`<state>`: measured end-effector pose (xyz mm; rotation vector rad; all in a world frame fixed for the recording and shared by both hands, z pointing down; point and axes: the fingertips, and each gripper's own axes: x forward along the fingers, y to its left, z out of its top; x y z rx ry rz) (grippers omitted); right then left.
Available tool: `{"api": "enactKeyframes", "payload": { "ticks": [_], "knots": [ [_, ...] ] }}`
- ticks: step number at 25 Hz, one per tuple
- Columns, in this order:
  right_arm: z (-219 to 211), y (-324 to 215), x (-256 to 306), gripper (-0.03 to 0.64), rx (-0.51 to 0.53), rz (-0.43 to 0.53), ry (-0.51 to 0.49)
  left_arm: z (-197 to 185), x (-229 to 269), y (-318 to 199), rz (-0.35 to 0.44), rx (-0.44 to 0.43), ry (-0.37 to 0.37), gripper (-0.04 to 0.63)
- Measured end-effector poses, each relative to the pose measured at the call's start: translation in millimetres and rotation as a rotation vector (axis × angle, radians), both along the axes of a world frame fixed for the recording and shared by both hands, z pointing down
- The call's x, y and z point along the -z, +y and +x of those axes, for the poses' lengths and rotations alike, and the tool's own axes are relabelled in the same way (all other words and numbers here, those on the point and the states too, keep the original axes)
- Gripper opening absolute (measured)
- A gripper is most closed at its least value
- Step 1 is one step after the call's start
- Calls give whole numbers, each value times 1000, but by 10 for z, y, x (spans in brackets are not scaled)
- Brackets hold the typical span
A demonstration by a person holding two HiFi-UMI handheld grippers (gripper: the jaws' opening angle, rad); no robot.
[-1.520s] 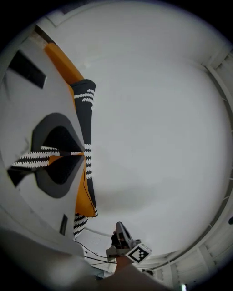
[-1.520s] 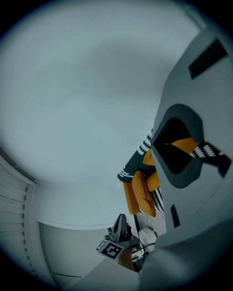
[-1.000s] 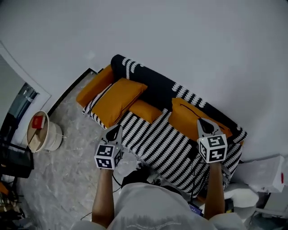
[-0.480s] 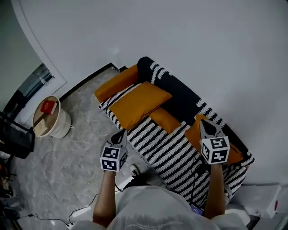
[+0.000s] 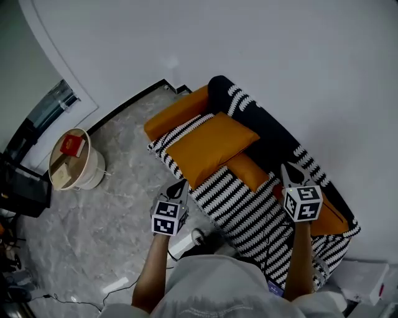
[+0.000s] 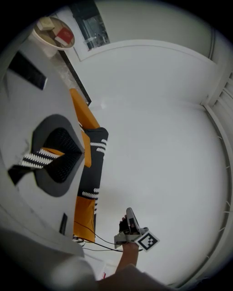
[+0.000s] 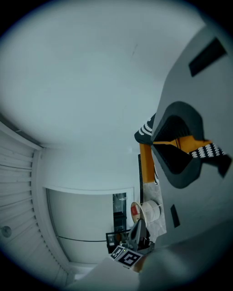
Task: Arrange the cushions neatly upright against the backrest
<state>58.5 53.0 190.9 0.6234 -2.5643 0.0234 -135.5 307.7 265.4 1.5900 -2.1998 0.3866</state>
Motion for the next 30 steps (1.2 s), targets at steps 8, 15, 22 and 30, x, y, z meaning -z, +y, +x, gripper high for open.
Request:
{"api": "enactKeyframes", "payload": {
  "ticks": [8,15,22,30],
  "knots": [
    [-510,-163,-310,6,-33,-4,77,-448,-291,2,-43,-17,62,37],
    [-794,-446,-783,29,-16,-45,152,-607,-733,-109,-115,13,141,69],
    [-1092,-882,-1554,48,28,-64,220,-724,-1528,-232,-163,71,277,106],
    [-1365,-1419,-2396,55,76,-140,315,-909,-2159,-404,-225,164,365,120]
  ]
}}
